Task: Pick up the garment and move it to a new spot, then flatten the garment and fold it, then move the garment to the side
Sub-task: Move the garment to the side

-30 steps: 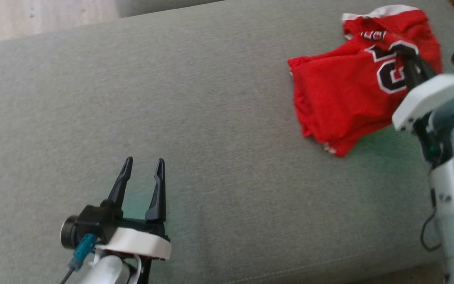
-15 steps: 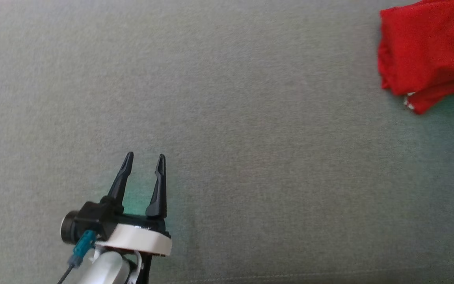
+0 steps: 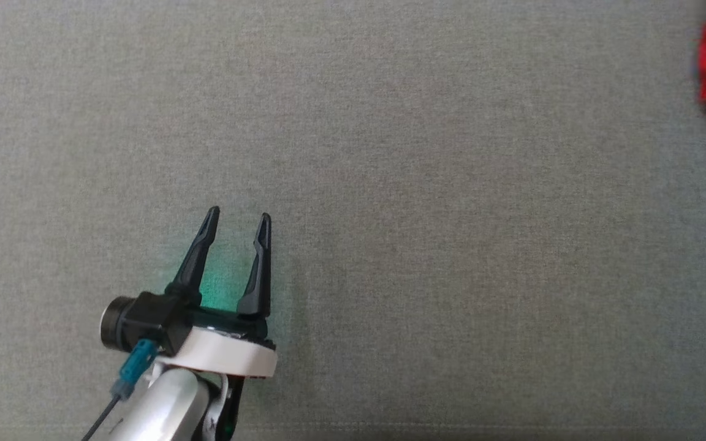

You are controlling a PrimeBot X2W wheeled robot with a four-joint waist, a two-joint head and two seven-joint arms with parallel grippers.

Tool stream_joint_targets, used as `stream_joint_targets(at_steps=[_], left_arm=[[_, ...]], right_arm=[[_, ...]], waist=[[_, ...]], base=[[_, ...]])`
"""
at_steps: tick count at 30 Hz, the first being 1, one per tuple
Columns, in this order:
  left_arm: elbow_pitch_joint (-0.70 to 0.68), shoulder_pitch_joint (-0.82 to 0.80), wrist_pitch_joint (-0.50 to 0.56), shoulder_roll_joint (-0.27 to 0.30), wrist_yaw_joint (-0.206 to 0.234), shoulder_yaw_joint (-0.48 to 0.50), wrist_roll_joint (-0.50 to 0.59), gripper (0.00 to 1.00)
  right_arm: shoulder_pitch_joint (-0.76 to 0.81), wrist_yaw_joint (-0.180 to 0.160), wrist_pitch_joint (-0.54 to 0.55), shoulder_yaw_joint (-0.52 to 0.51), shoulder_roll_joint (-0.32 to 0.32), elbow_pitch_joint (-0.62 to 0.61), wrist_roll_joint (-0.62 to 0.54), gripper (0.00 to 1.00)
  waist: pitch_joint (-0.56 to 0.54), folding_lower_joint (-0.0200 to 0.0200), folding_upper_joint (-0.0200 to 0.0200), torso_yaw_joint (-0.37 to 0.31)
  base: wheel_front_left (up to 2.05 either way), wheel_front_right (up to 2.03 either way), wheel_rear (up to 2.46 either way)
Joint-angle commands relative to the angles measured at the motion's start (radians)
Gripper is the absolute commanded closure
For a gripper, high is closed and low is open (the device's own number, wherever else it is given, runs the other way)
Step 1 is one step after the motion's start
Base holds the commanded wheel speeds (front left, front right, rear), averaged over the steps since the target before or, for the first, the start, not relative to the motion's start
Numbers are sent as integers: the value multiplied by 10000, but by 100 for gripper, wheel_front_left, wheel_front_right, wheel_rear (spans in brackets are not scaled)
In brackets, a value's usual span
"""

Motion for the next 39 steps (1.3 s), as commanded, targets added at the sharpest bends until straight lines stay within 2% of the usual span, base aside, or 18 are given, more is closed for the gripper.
stream_joint_targets(at_steps=[1, 8, 14, 22, 29, 34, 39], left_arm=[[-291, -320, 10, 196, 67, 301, 97, 0], [-259, -378, 15, 221, 101, 309, 78, 0], [-228, -365, -6, 278, 142, 398, 7, 0], [-152, -374, -135, 296, 187, 960, -278, 0], [154, -43, -217, 216, 271, 1786, -674, 0], [349, 522, -237, 74, 335, 2396, -927, 0], [689, 1156, -242, -12, 260, 2593, -872, 0]], right_arm=[[-223, 65, -240, -182, -68, -368, -435, 0], [-168, 65, -765, -1069, 690, -459, -1510, 0], [-349, 65, -1414, -949, 1155, 54, -1564, 0], [-696, 65, -2651, 601, 1896, 788, -730, 0], [166, 65, -3690, 2359, 2863, 888, 495, 0], [1458, 65, -4013, 3334, 3555, 320, 1589, 0], [3334, 65, -4210, 3664, 3839, -1188, 2028, 0]], waist=[[33, -2, 1, 18], [-8, -2, 1, -23], [-229, -2, 1, -215], [-1294, -2, 1, -455], [-2497, -2, 1, -686], [-3152, -2, 1, -752], [-3658, -2, 1, -702]], base=[[0, 0, 0], [0, 0, 0], [0, 0, 0], [0, 0, 0], [0, 0, 0], [0, 0, 0], [0, 0, 0]])
